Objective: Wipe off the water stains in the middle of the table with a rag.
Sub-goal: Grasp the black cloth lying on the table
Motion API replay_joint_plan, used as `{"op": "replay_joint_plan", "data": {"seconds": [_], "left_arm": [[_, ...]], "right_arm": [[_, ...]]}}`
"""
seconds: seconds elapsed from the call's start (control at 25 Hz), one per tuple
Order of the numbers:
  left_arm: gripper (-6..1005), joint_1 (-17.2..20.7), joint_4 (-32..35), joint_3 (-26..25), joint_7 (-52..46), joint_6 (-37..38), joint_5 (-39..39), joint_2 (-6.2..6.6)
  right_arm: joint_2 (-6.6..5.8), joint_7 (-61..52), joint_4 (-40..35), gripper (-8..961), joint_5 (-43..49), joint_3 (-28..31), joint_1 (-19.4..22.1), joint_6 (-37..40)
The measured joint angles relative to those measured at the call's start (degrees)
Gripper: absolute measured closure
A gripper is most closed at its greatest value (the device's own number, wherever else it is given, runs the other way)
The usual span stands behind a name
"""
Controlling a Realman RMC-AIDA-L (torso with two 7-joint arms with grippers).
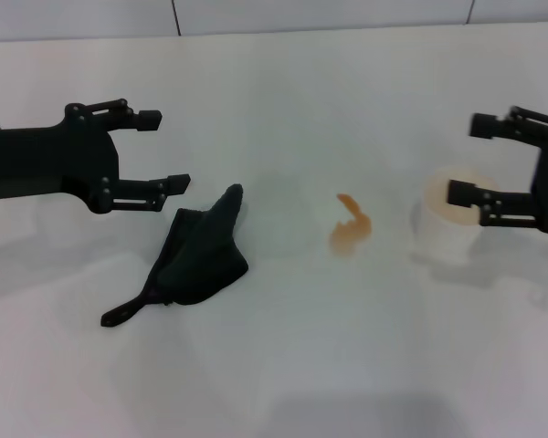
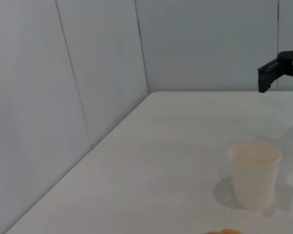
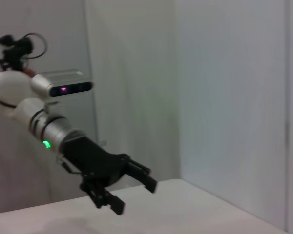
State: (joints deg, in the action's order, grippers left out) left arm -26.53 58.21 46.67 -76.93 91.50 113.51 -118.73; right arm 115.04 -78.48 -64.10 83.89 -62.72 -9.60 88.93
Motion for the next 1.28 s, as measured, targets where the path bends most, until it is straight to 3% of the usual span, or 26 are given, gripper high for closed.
{"op": "replay_joint_plan", "data": {"seconds": [0.52, 1.0, 1.28], "left_arm": [[138, -0.29, -0.52, 0.31, -2.65, -0.45, 2.50, -0.01], [138, -3.37, 0.08, 0.82, -17.22, 0.03, 10.35, 0.42], [139, -6.00, -0.36, 1.00, -23.97, 0.20, 18.73, 0.14]], "right_arm": [[0.03, -10.19, -1.77, 95, 15.62, -0.87, -11.44, -3.14], [0.02, -13.21, -3.64, 96, 16.95, -0.62, -13.25, -3.48], [0.09, -13.26, -3.65, 96, 16.77, -0.98, -13.30, -3.50]]}}
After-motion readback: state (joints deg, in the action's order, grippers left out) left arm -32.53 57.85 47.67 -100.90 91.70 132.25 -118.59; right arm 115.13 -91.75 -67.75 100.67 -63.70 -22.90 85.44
